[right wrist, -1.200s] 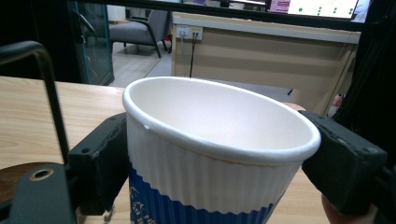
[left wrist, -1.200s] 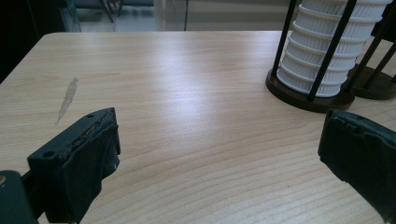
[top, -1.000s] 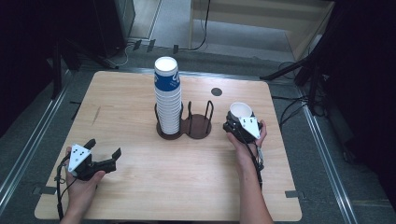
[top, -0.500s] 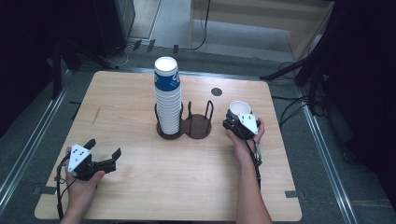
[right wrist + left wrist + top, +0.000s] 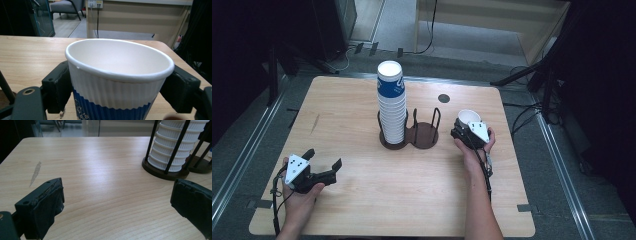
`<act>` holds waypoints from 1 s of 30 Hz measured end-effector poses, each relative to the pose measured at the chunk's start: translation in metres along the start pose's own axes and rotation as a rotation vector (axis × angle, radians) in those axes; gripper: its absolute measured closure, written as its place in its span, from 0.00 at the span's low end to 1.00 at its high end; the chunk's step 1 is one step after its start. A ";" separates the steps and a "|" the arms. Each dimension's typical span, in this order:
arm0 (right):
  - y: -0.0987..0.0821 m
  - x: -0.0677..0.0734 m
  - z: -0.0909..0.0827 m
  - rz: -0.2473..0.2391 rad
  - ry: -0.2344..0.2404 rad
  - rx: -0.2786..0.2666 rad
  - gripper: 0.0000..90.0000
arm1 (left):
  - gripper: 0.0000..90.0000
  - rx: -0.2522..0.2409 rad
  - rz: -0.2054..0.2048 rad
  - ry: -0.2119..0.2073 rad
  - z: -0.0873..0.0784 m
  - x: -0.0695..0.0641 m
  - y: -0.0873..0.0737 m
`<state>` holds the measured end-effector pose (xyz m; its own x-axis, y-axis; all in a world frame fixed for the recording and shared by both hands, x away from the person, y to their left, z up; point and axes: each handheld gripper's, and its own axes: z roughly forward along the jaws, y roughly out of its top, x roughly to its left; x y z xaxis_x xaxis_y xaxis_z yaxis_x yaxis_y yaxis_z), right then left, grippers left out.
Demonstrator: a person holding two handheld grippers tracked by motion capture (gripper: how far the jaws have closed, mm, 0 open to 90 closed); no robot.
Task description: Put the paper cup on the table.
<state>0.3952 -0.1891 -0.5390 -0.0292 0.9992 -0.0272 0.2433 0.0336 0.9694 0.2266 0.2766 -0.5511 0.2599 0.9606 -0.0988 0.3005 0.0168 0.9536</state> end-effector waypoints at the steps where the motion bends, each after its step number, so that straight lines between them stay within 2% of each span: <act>1: 0.000 0.000 0.000 0.002 0.000 0.001 0.21 | 0.00 -0.001 -0.001 0.000 0.000 0.000 0.000; 7: 0.000 -0.001 -0.002 0.011 0.011 0.006 0.20 | 0.00 0.002 0.002 0.000 0.000 0.000 0.000; 16: -0.002 -0.001 -0.003 0.031 0.025 0.043 0.18 | 0.00 0.005 0.006 0.000 0.000 0.000 0.000; 20: -0.002 -0.001 -0.004 0.032 0.045 0.049 0.13 | 0.00 0.005 0.005 -0.001 0.000 0.000 0.000; 23: -0.001 0.000 -0.004 0.043 0.063 0.062 0.04 | 0.00 0.004 0.006 -0.001 0.000 0.000 0.000; 24: -0.001 0.000 -0.004 0.043 0.063 0.062 0.04 | 0.00 0.004 0.006 -0.001 0.000 0.000 0.000; 25: -0.001 0.000 -0.005 0.053 0.080 0.071 0.00 | 0.00 0.005 0.006 -0.001 0.000 0.000 0.000; 30: 0.001 0.000 -0.008 0.067 0.094 0.076 0.00 | 0.00 0.006 0.005 -0.001 0.000 0.000 0.000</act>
<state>0.3877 -0.1888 -0.5363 -0.1002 0.9930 0.0629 0.3207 -0.0276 0.9468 0.2269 0.2767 -0.5510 0.2627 0.9603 -0.0941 0.3049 0.0099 0.9523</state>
